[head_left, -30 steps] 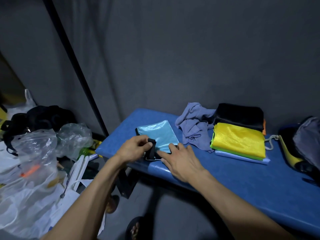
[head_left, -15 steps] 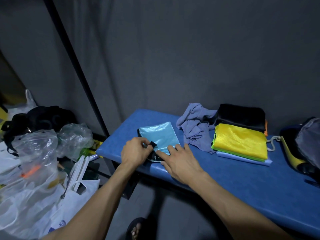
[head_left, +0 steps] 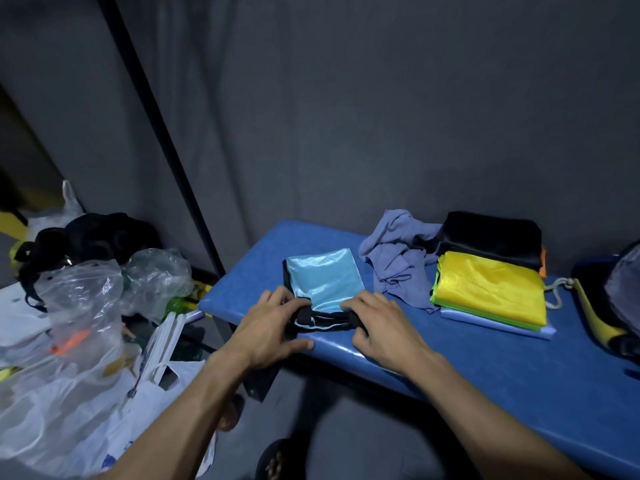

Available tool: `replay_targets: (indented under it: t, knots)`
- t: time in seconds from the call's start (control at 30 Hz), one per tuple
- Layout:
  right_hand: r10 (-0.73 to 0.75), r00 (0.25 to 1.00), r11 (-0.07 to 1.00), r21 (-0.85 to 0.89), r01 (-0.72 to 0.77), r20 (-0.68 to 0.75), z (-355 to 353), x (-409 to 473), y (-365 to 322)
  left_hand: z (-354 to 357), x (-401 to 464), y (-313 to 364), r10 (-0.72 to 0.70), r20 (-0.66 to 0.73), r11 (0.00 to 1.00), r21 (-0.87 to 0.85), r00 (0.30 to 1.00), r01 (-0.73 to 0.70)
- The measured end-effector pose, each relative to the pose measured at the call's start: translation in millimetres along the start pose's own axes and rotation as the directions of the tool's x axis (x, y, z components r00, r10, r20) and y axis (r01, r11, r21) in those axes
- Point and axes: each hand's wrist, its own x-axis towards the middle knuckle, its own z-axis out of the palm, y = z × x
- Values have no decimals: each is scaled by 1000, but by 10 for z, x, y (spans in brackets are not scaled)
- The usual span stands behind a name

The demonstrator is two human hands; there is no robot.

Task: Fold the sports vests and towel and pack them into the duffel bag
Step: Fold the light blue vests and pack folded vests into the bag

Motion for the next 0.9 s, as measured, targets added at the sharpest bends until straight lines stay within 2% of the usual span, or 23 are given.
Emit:
replay_targets:
  t: [0.13,0.23,0.27,0.33,0.4,0.5,0.6,0.73,0.9]
  knots:
    - [42,998,997,-57,-44,-38,13,79,-95,5,20,-45,120,-103,992,-28,987,-124]
    - [49,999,998,-28,-49,2,-86,66,-69,-13,13,-83,211,-131,977,-1,969,-213]
    - [56,998,997,45,-58,31,-132,37,-44,-21,-3,-74,201,-111,976,-60,973,-208]
    - [127,988,947,285,-147,87,-258,-25,16,-57,-4,-8,114,-68,950,-285,991,-129]
    - [208,964,809,525,-266,169,-367,-29,69,-60,36,33,3,-32,880,-474,999,-18]
    - [293,933,676,644,-358,211,-381,100,159,-46,179,41,-127,15,829,-548,992,114]
    - [339,916,670,629,-395,214,-346,250,209,-91,355,54,-254,74,845,-468,964,258]
    - [345,917,754,524,-397,198,-301,394,257,-163,553,48,-367,130,844,-370,921,388]
    - [341,934,908,218,-357,109,-285,438,263,-154,689,36,-421,120,848,-299,899,437]
